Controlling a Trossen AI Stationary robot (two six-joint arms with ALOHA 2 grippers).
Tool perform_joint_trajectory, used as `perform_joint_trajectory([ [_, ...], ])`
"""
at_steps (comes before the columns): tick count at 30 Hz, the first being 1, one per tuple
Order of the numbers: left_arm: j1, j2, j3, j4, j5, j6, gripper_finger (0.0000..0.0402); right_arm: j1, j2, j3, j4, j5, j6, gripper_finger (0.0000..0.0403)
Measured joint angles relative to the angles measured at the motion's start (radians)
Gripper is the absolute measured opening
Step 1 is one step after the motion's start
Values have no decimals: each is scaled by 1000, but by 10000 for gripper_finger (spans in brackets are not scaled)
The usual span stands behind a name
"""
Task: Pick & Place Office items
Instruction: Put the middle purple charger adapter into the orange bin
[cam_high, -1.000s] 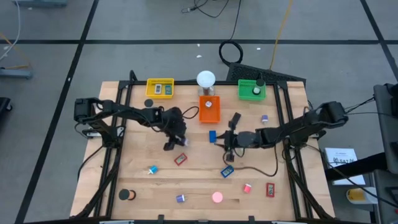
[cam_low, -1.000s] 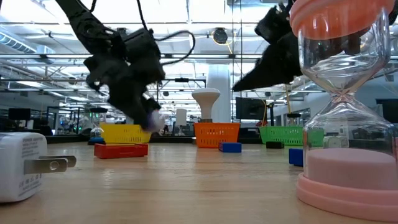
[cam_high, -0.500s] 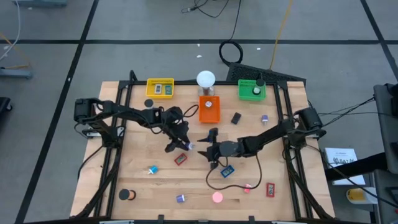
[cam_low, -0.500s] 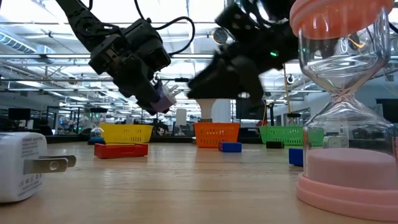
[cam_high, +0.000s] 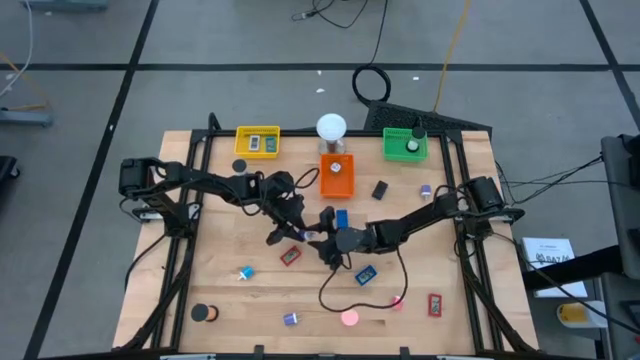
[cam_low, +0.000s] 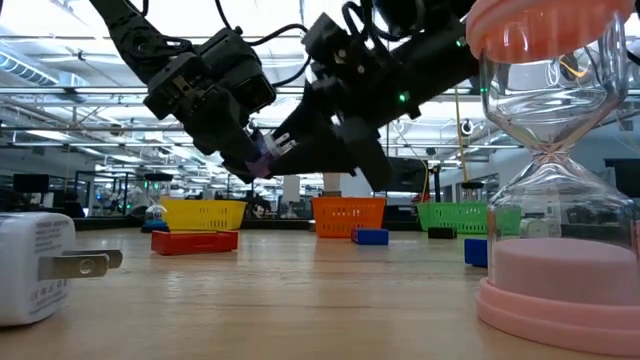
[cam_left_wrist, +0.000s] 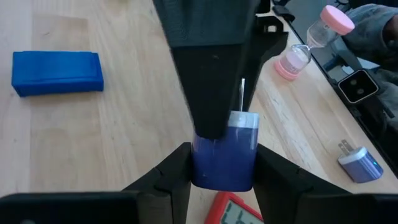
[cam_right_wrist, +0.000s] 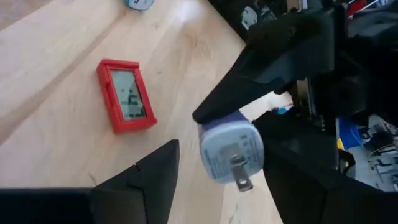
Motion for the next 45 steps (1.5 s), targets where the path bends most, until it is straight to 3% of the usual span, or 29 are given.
perform_joint_trajectory([
  [10,0,-1,0,3,5,-4,143,-13,-2,2,24,-49,-23,133],
  [18,16,-6,6,-16,7,-37,160,-15,-5,2,15,-38,11,138],
  [21,27,-39,7,-89,-42,19,189,-17,-27,1,-29,-22,40,134],
  [27,28,-159,-19,-194,-248,134,222,-29,-126,1,-220,77,161,134],
  [30,28,-217,-97,-84,-290,125,213,-69,-203,1,-347,87,274,133],
  [36,28,-284,-321,320,-360,32,157,-247,-298,98,-704,51,525,133],
  [41,27,-283,-461,648,-400,-31,115,-425,-220,257,-946,-125,579,133],
  [45,27,-283,-502,738,-425,-44,96,-513,-114,370,-1086,-183,592,133],
])
